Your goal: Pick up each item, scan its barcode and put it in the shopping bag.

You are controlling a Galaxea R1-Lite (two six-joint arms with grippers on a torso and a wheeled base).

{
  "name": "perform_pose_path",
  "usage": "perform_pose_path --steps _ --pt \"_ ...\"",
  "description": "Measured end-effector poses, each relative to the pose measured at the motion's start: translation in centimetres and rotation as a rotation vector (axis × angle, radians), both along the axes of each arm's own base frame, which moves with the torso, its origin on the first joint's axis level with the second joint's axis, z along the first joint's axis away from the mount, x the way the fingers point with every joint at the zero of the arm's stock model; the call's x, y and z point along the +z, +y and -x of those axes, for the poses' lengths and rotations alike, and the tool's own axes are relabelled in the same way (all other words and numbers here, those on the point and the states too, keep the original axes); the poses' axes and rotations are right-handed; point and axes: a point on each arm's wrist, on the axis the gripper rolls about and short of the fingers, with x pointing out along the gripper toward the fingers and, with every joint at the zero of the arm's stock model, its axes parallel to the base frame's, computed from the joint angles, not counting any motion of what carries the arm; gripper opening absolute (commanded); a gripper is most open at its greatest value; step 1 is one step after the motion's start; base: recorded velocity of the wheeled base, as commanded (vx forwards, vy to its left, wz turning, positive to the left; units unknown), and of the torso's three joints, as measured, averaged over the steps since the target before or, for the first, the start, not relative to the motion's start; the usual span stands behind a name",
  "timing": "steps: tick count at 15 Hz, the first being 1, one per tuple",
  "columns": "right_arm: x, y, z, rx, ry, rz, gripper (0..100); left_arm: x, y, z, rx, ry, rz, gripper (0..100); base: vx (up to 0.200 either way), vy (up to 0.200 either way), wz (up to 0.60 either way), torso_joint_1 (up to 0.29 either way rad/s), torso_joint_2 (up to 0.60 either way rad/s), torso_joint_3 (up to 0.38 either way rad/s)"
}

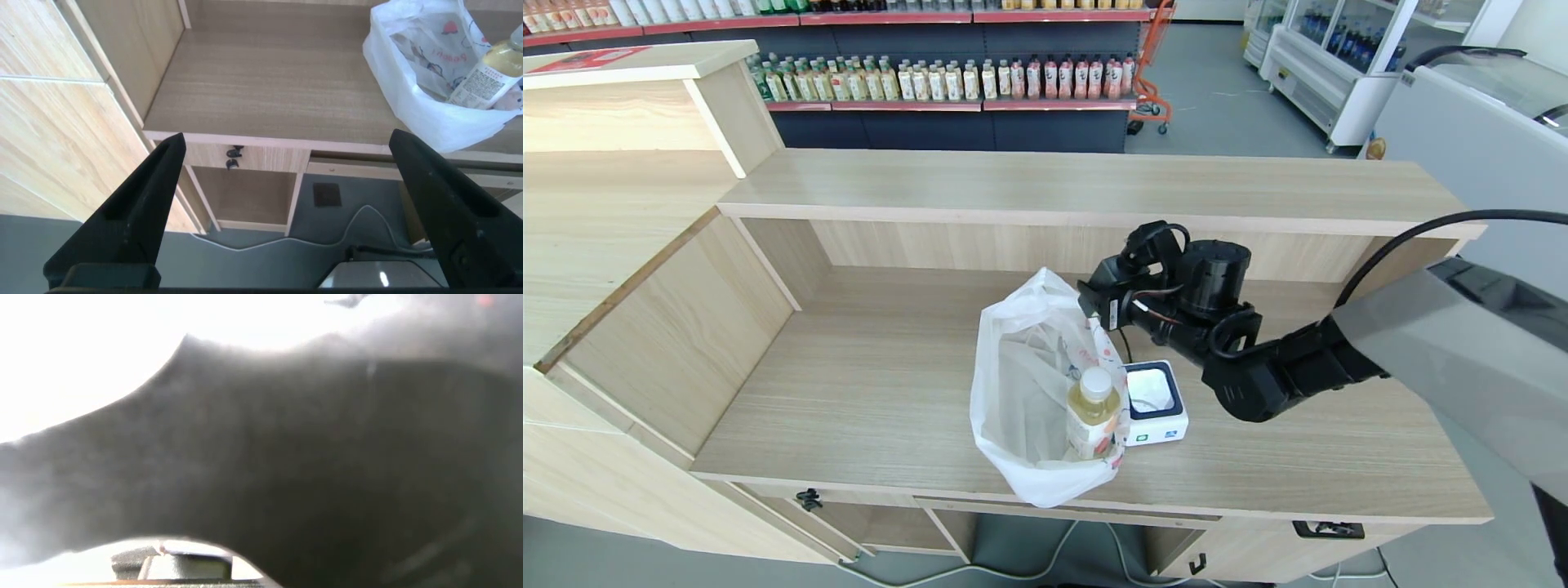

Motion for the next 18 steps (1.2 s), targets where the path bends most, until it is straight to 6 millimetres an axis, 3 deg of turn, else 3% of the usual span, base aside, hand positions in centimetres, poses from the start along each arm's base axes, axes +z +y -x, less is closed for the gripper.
perform_pose_path --steps 4,6,11,18 --pt "-2.4 0.9 -1.5 0.001 0.022 0.012 0 0.0 0.0 0.0 0.0 0.0 0.0 100 0.0 0.05 0.0 0.001 0.0 -0.001" --pt "-2.7 1.1 -1.9 0.002 0.022 0.011 0 0.0 0.0 0.0 0.0 0.0 0.0 100 0.0 0.2 0.0 -0.012 0.0 0.01" --pt "-2.4 1.5 -3.0 -0.001 0.004 0.001 0 0.0 0.0 0.0 0.0 0.0 0.001 100 0.0 0.0 0.0 0.0 0.0 0.0" --pt "-4.2 1.5 -3.5 -0.008 0.032 0.024 0 0.0 0.0 0.0 0.0 0.0 0.002 100 0.0 0.0 0.0 0.0 0.0 0.0"
